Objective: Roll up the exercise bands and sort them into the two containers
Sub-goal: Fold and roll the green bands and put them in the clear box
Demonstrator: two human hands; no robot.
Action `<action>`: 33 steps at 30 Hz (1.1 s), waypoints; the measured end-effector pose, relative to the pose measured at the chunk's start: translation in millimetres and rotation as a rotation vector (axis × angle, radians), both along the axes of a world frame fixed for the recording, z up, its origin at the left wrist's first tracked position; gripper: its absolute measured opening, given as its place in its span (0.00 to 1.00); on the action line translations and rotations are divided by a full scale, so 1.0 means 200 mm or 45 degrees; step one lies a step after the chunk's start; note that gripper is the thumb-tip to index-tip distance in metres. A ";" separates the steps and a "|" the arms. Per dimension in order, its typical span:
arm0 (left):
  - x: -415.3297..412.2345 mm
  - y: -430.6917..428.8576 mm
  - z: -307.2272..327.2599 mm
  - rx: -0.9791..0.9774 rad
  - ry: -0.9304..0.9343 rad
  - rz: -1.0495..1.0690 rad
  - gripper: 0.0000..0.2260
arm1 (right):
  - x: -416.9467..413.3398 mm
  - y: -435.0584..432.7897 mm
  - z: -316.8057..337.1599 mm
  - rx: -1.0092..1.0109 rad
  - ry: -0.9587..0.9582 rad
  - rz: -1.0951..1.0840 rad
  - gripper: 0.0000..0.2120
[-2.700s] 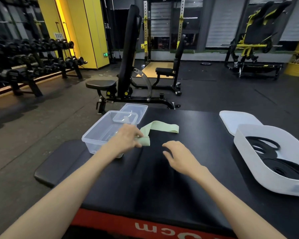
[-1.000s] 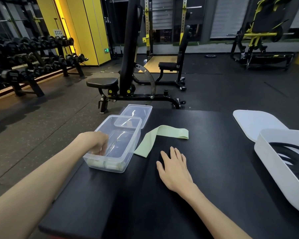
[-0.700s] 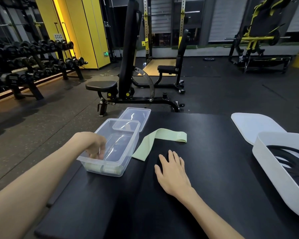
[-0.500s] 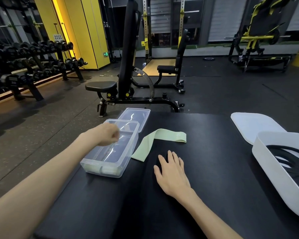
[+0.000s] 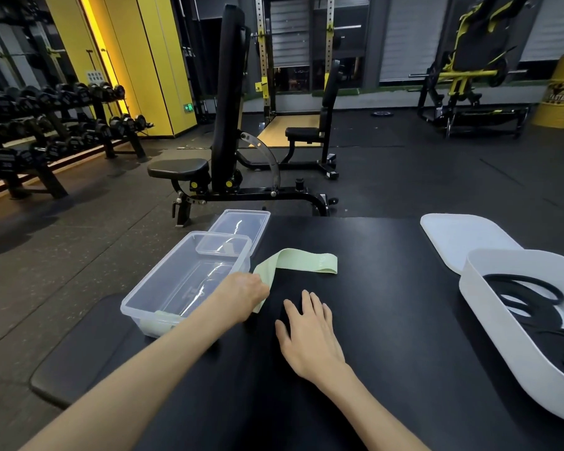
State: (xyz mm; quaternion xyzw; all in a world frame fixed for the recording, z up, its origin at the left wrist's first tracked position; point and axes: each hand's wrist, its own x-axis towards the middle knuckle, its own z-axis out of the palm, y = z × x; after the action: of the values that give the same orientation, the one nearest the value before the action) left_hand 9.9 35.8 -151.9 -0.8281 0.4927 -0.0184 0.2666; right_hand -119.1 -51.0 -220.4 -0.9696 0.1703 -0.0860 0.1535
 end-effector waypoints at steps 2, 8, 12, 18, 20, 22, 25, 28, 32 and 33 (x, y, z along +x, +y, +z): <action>0.00 -0.01 -0.01 -0.007 0.055 0.031 0.11 | 0.00 0.00 0.00 0.005 -0.002 0.007 0.24; -0.02 -0.01 0.01 -0.058 0.115 0.028 0.10 | 0.00 -0.01 0.00 0.032 -0.003 0.006 0.24; -0.04 -0.02 0.05 -0.325 0.195 -0.020 0.10 | -0.02 -0.03 0.03 0.152 -0.073 0.057 0.25; -0.13 -0.17 0.37 -0.994 0.458 -0.262 0.11 | -0.02 -0.22 0.33 0.621 -0.564 0.096 0.23; -0.16 -0.21 0.47 -1.156 0.540 -0.298 0.10 | -0.02 -0.30 0.46 0.531 -0.629 0.087 0.10; -0.18 -0.23 0.55 -1.320 0.672 -0.282 0.10 | -0.03 -0.38 0.57 0.477 -0.637 0.066 0.05; -0.18 -0.27 0.62 -1.512 0.845 -0.225 0.09 | -0.07 -0.47 0.70 0.641 -0.648 0.116 0.11; -0.20 -0.30 0.62 -1.686 1.101 -0.072 0.11 | -0.12 -0.52 0.80 0.753 -0.597 0.191 0.07; -0.25 -0.29 0.54 -1.705 1.515 0.036 0.10 | -0.18 -0.56 0.88 0.871 -0.606 0.232 0.07; -0.27 -0.29 0.51 -1.659 1.592 0.019 0.10 | -0.19 -0.56 0.89 0.893 -0.621 0.240 0.07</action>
State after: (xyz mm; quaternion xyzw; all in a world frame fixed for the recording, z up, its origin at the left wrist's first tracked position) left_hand -44.1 -21.4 -49.3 -0.6771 0.4341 0.1614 -0.5719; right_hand -157.8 -163.8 -41.5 -0.8214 0.0589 -0.2349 0.5164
